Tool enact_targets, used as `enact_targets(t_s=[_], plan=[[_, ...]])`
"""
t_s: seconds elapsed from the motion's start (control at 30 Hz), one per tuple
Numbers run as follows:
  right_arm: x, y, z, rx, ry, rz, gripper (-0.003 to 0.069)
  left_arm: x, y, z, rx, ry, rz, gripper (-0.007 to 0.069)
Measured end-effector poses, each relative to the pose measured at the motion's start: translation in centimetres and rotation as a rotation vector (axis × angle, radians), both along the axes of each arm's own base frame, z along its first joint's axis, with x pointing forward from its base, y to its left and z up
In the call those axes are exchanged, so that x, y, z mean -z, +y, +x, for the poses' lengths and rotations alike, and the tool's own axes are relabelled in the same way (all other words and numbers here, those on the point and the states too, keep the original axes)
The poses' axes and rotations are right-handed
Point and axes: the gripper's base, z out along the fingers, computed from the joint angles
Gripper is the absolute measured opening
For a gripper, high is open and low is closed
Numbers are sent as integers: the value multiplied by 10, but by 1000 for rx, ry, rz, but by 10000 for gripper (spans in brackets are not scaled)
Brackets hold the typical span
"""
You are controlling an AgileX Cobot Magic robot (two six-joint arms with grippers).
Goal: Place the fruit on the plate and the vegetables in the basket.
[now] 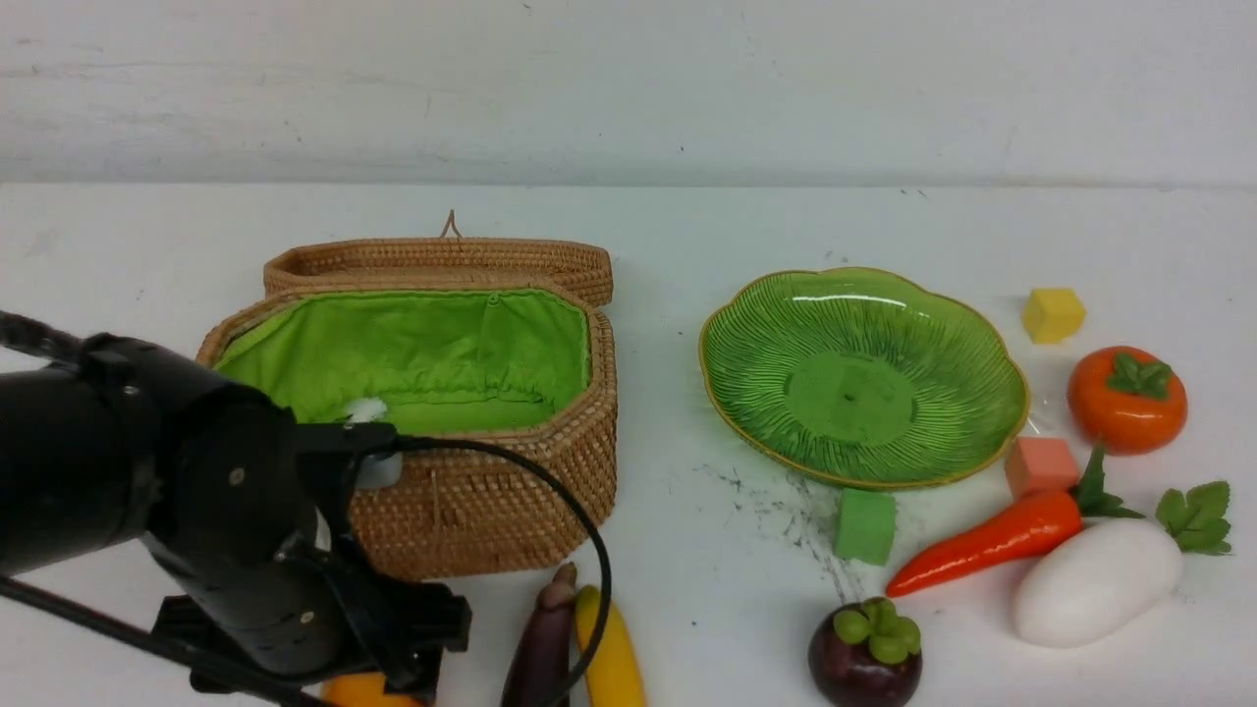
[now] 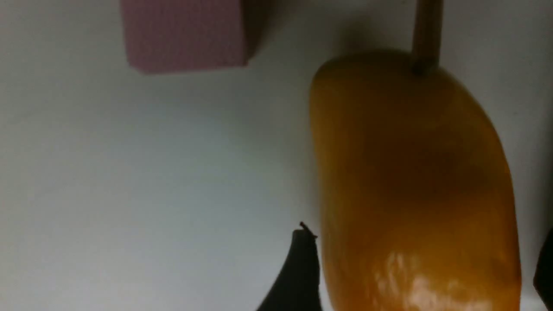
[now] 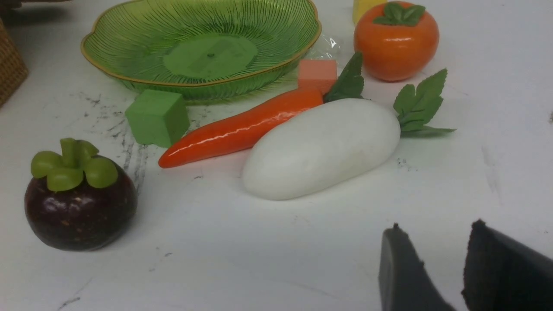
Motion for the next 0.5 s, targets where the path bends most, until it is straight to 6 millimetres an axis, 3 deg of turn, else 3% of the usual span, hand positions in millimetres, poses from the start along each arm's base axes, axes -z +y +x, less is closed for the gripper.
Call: enact_targets(t_s=[0.2, 0.4, 0.5], plan=[[0, 0, 0, 0, 0, 0, 243, 27, -6, 11, -15, 33, 9, 607], [0, 0, 0, 0, 0, 0, 243, 26, -7, 11, -39, 47, 2, 582], [0, 0, 0, 0, 0, 0, 243, 12, -6, 8, -42, 77, 12, 582]])
